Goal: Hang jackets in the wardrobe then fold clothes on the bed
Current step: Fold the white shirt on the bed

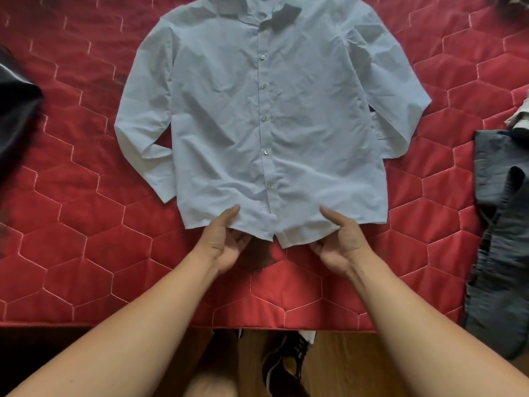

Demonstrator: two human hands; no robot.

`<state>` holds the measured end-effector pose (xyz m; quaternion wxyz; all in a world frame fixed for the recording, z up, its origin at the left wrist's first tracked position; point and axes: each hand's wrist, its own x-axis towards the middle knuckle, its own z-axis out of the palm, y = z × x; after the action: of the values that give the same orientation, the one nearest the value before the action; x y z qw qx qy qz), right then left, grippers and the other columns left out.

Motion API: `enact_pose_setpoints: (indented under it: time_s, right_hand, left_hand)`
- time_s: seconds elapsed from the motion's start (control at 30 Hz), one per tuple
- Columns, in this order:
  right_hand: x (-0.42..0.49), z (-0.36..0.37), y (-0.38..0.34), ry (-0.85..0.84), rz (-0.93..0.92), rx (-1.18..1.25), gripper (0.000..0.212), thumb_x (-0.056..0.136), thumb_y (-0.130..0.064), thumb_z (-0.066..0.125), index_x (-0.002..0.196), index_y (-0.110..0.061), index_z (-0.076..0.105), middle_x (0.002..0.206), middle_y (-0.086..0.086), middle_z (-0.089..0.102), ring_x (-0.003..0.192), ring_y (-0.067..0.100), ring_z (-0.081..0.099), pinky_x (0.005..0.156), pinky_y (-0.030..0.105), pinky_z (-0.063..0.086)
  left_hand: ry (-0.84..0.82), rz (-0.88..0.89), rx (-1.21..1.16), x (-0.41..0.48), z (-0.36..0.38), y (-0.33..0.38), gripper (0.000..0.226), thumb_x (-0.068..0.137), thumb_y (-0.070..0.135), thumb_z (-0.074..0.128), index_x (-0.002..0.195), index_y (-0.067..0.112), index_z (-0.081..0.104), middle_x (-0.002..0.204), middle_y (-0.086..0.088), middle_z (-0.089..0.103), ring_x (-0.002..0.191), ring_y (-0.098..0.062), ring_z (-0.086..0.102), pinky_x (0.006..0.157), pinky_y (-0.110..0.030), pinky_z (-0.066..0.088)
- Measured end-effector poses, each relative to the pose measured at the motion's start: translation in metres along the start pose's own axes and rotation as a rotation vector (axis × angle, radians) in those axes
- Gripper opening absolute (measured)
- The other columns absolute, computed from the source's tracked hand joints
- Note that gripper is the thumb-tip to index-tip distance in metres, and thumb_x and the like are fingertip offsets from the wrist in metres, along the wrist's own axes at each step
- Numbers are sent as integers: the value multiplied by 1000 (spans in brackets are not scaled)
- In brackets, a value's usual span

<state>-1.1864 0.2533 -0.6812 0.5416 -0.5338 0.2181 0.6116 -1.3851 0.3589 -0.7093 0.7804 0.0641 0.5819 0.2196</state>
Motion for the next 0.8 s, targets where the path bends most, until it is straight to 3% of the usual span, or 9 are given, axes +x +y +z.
enact_pose_setpoints:
  time_s: [0.1, 0.2, 0.27, 0.37, 0.47, 0.57, 0.63, 0.73, 0.8]
  right_hand:
    - [6, 3, 17, 80, 27, -67, 7, 92, -12, 63, 96, -16, 68, 83, 0, 75, 64, 12, 71, 53, 22, 51]
    - [7, -2, 34, 173, -2, 0, 8, 99, -25, 60, 97, -21, 67, 79, -3, 73, 62, 12, 67, 62, 29, 46]
    - [3, -8, 44, 175, 11, 42, 13, 99, -32, 61, 97, -21, 67, 78, -3, 75, 74, 16, 67, 74, 32, 46]
    - [-1, -13, 53, 92, 36, 93, 22, 80, -20, 72, 101, -19, 68, 91, 1, 76, 92, 20, 69, 92, 38, 49]
    - [6, -7, 53, 87, 4, 112, 24, 74, -6, 70, 96, -14, 66, 91, 5, 74, 85, 21, 72, 87, 35, 52]
    - [16, -1, 56, 196, -87, 118, 28, 87, -3, 67, 115, -6, 63, 104, 17, 70, 78, 27, 73, 69, 35, 59]
    - [17, -3, 62, 270, -98, 92, 26, 93, -5, 64, 119, -8, 58, 103, 19, 68, 68, 27, 73, 59, 35, 59]
    - [9, -10, 79, 284, -41, -85, 23, 102, -15, 55, 124, -10, 53, 108, 18, 71, 62, 26, 74, 55, 33, 57]
    - [4, -13, 83, 270, 19, -203, 23, 105, -24, 53, 123, -9, 53, 97, 16, 75, 63, 25, 73, 57, 32, 55]
  left_hand:
    - [76, -28, 65, 2, 0, -12, 25, 86, 12, 72, 109, 18, 65, 104, -5, 71, 84, -16, 70, 72, -30, 51]
    - [165, 70, 23, -5, -1, -20, 35, 85, 16, 78, 118, 15, 66, 110, -6, 75, 94, -23, 72, 78, -35, 57]
    - [181, 91, -3, -13, -3, -25, 38, 85, 20, 80, 121, 14, 67, 112, -7, 76, 102, -27, 72, 84, -39, 59]
    - [111, 22, -4, -20, -9, -32, 43, 86, 16, 76, 126, 7, 63, 123, -12, 71, 119, -30, 65, 90, -42, 58]
    - [40, 30, 48, -19, -9, -33, 48, 83, 6, 73, 127, -4, 58, 123, -21, 64, 127, -37, 59, 78, -31, 61]
    - [72, 124, 156, -19, -2, -31, 42, 90, 8, 70, 128, -5, 59, 114, -15, 71, 109, -32, 68, 82, -34, 60]
    - [156, 138, 247, -21, -3, -34, 38, 92, 18, 72, 122, -2, 62, 102, -13, 74, 89, -26, 72, 72, -33, 59]
    - [242, 21, 378, -29, -7, -45, 29, 98, 24, 66, 112, -1, 60, 69, -4, 65, 57, -14, 65, 56, -29, 51]
    - [243, -76, 442, -35, -10, -51, 25, 101, 26, 61, 110, 2, 58, 65, -2, 59, 51, -11, 61, 51, -25, 46]
